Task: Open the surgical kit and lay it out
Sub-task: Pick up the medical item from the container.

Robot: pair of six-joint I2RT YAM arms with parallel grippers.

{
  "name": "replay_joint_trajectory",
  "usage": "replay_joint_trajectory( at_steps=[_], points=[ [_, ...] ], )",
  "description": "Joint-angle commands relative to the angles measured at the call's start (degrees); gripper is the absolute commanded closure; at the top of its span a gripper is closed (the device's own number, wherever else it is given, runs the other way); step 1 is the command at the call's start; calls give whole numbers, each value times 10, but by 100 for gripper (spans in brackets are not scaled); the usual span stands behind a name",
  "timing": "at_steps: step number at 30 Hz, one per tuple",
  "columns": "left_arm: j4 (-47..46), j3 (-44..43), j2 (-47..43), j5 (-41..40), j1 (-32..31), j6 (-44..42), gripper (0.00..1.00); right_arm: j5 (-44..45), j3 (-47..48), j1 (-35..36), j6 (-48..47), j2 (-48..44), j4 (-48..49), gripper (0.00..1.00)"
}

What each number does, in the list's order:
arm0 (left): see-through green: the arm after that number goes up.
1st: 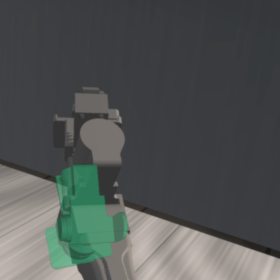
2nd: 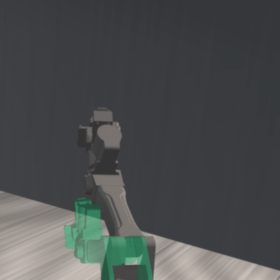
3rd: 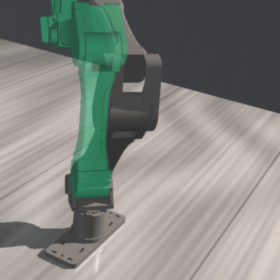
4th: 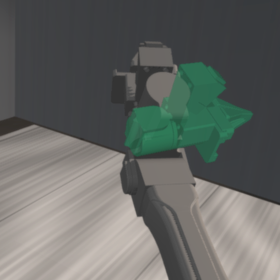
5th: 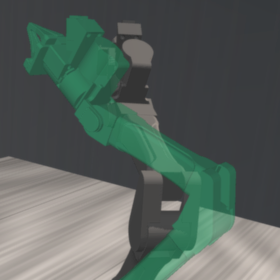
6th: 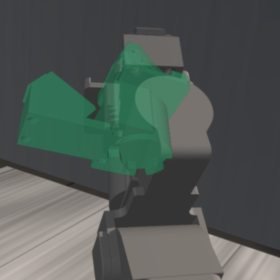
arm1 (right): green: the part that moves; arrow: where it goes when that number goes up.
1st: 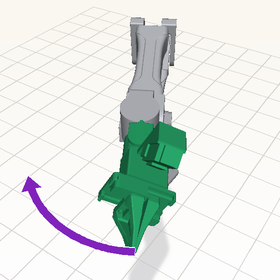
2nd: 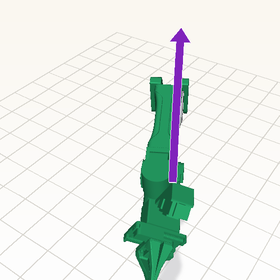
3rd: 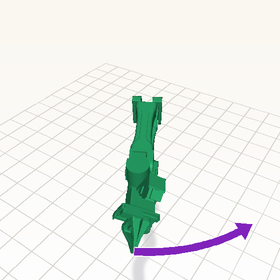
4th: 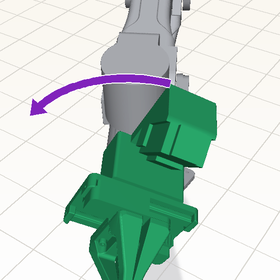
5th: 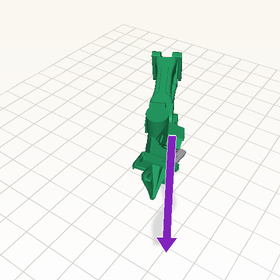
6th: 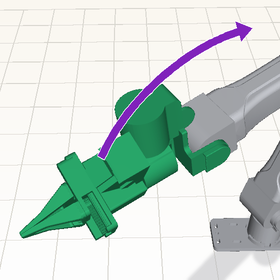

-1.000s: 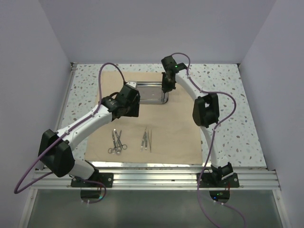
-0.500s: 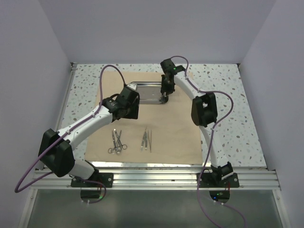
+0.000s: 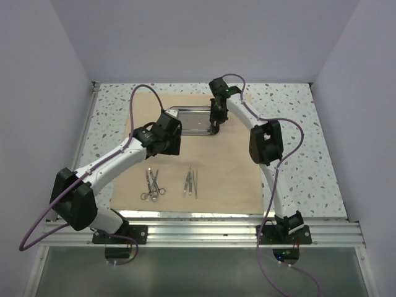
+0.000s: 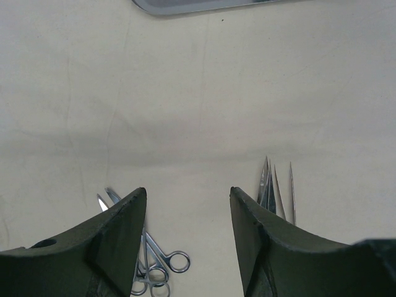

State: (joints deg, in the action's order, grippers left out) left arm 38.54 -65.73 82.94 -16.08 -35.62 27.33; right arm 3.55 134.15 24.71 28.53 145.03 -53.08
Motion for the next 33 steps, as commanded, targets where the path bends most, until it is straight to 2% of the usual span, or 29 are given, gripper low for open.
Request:
replay_joint_trajectory(
  at_steps=[1,15,22,33],
  points=[
    [-11,1,-8,-6,6,-5,40,9,-7,2,-4,2,10,73],
    [-15,6,-8,-5,10,-9,40,12,1,8,-5,23,3,73],
    [-15,10,-8,-5,11,-10,41,23,3,10,-8,31,-8,96],
    [-22,12,-10,0,12,-11,41,41,62,10,-30,-6,-33,98]
  ],
)
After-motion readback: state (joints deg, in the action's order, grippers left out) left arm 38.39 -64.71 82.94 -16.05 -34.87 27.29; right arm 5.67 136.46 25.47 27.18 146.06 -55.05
